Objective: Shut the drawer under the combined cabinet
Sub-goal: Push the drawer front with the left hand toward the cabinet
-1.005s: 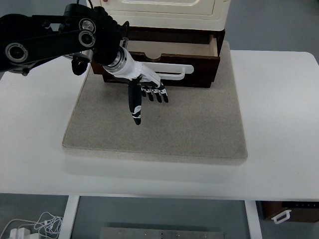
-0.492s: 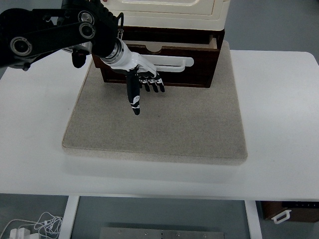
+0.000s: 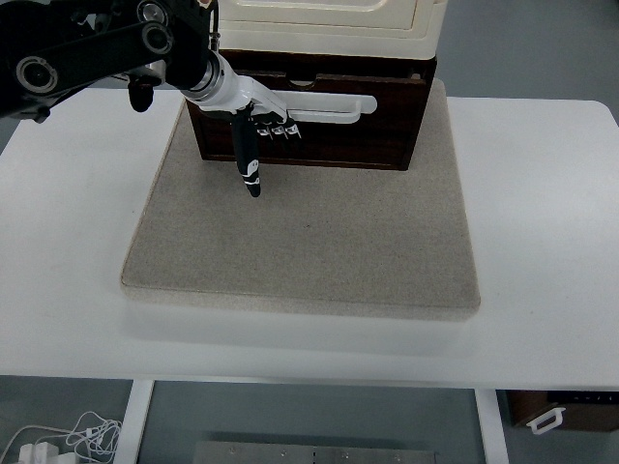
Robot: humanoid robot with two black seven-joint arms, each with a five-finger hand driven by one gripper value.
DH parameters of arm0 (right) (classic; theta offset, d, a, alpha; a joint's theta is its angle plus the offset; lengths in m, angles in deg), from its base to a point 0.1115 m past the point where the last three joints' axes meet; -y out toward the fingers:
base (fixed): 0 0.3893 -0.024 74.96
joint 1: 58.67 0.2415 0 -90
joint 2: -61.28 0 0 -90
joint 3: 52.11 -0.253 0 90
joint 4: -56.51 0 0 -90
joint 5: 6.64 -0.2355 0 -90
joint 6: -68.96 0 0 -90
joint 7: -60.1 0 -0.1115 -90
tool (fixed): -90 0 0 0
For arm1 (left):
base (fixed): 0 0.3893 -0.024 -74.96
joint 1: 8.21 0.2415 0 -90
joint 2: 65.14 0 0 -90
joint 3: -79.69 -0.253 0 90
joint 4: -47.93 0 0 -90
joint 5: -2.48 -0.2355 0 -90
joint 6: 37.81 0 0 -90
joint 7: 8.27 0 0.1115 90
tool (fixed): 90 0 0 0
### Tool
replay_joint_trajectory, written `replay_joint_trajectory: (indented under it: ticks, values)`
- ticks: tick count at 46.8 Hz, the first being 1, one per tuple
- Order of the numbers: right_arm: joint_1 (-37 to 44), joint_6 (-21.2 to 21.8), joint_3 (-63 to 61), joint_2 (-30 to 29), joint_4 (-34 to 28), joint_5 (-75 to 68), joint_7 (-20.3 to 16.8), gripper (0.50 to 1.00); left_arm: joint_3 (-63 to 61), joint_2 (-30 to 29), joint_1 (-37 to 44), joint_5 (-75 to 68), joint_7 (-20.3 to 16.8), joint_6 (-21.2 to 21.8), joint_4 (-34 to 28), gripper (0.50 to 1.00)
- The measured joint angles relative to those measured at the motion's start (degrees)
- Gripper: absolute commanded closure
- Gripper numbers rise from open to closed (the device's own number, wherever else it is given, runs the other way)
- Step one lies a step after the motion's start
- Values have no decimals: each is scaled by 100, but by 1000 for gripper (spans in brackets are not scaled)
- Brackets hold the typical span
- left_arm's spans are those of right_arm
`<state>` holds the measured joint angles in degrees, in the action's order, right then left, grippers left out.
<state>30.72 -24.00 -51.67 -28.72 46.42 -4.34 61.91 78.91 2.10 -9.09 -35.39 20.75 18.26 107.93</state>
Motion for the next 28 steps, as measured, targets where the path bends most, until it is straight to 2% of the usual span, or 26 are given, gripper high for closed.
replay_joint_trajectory:
  ticks: [28]
  values:
    - [0,5,0,0,1,0,0,548,8,0,38,-124,-89,-1,-315,506]
